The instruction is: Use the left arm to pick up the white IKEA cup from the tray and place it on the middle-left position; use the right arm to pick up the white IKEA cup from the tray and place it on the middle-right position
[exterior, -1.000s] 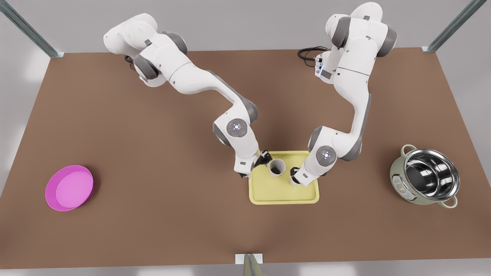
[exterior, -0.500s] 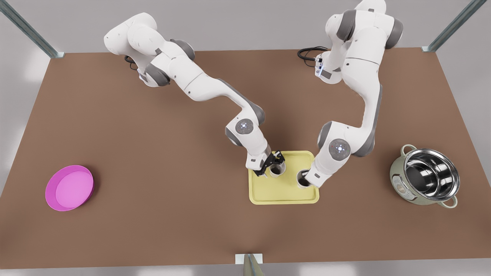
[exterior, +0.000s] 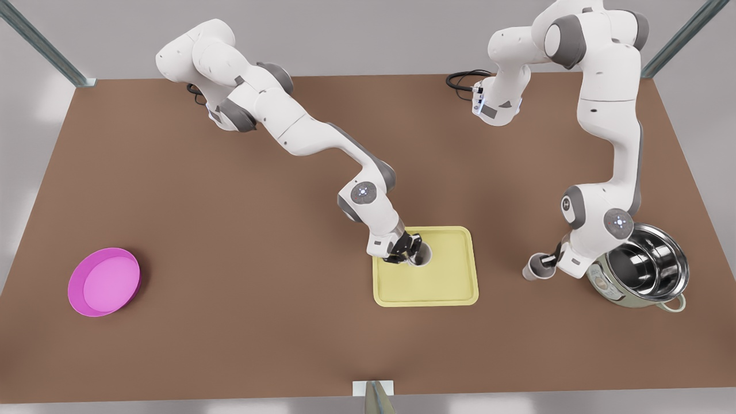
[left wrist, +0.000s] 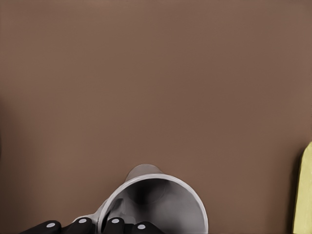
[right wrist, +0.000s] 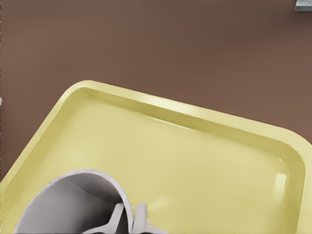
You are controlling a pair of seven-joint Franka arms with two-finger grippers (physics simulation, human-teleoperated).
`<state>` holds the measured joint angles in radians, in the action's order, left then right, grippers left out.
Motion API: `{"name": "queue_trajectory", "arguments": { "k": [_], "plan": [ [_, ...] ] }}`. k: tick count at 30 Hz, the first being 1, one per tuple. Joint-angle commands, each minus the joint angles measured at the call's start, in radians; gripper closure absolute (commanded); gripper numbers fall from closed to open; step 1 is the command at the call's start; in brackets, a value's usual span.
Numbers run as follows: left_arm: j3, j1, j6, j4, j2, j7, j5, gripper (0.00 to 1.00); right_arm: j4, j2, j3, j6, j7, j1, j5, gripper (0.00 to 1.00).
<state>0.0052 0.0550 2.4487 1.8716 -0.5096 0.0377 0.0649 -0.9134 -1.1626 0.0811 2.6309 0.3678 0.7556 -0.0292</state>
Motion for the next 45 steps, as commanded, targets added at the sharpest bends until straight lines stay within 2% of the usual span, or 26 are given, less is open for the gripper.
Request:
{"name": "queue_trajectory", "arguments": {
  "k": [1,2,4,5,6,7,9,10,11,12,16,18,19,23,24,25,29,35,45],
  "plan": [
    [-0.001,0.000,0.079,0.000,0.000,-0.435,0.043,0.06,0.001,0.004,0.000,-0.005,0.033,0.001,0.015,0.96],
    [-0.001,0.002,0.079,-0.002,0.000,-0.453,0.043,0.00,0.001,0.012,-0.001,-0.011,0.026,0.001,0.017,1.00],
    [-0.001,0.000,0.079,-0.002,0.000,-0.452,0.044,0.00,0.001,0.053,-0.004,-0.072,0.000,-0.002,0.017,1.00],
    [-0.001,-0.001,0.070,-0.014,0.008,-0.444,0.043,0.00,-0.004,0.127,-0.012,-0.181,-0.096,-0.019,0.017,1.00],
    [-0.001,-0.001,-0.003,-0.019,0.055,-0.441,0.043,0.00,-0.005,0.158,-0.001,-0.236,-0.168,-0.048,0.019,1.00],
    [0.001,-0.001,-0.188,-0.069,0.117,-0.402,0.043,0.00,-0.005,0.179,-0.001,-0.275,-0.233,-0.065,0.019,1.00],
    [-0.002,-0.006,-0.678,-0.377,0.131,-0.164,0.046,0.00,-0.012,0.224,-0.004,-0.339,-0.385,-0.101,0.017,1.00],
    [-0.007,-0.011,-0.832,-0.446,0.134,0.000,0.064,0.00,-0.013,0.245,-0.001,-0.380,-0.463,-0.131,0.019,1.00],
    [-0.014,-0.014,-0.846,-0.404,0.227,0.044,0.069,0.00,-0.015,0.265,-0.001,-0.420,-0.562,-0.151,0.017,1.00],
    [-0.024,-0.026,-0.599,-0.156,0.390,0.018,0.024,0.00,-0.016,0.282,-0.001,-0.451,-0.642,-0.173,0.015,1.00],
    [-0.025,-0.030,-0.608,-0.161,0.365,0.022,0.015,0.00,-0.016,0.349,0.011,-0.597,-0.924,-0.291,0.008,1.00],
    [-0.025,-0.030,-0.608,-0.161,0.361,0.022,0.015,0.00,-0.094,0.409,0.045,-0.598,-1.059,-0.370,0.008,1.00],
    [-0.025,-0.032,-0.606,-0.161,0.361,0.024,0.015,0.00,-0.154,0.438,0.156,-0.592,-1.138,-0.496,0.012,1.00],
    [-0.025,-0.032,-0.608,-0.161,0.361,0.025,0.015,0.00,-0.285,0.468,0.381,-0.578,-1.375,-0.821,0.014,1.00],
    [-0.027,-0.032,-0.606,-0.161,0.361,0.025,0.015,0.00,-0.306,0.466,0.402,-0.559,-1.434,-0.869,0.012,1.00],
    [-0.025,-0.032,-0.606,-0.161,0.361,0.027,0.015,0.00,-0.393,0.466,0.483,-0.480,-1.506,-0.975,0.014,1.00],
    [-0.027,-0.034,-0.605,-0.161,0.358,0.027,0.015,0.00,-0.440,0.423,0.485,-0.339,-1.633,-1.035,0.057,1.00],
    [-0.027,-0.034,-0.603,-0.161,0.356,0.027,0.015,0.00,-0.440,0.343,0.442,-0.167,-1.639,-0.973,0.084,1.00],
    [-0.027,-0.034,-0.602,-0.160,0.352,0.028,0.013,0.00,-0.452,0.258,0.444,-0.178,-1.526,-0.973,0.043,1.00]
  ]
}}
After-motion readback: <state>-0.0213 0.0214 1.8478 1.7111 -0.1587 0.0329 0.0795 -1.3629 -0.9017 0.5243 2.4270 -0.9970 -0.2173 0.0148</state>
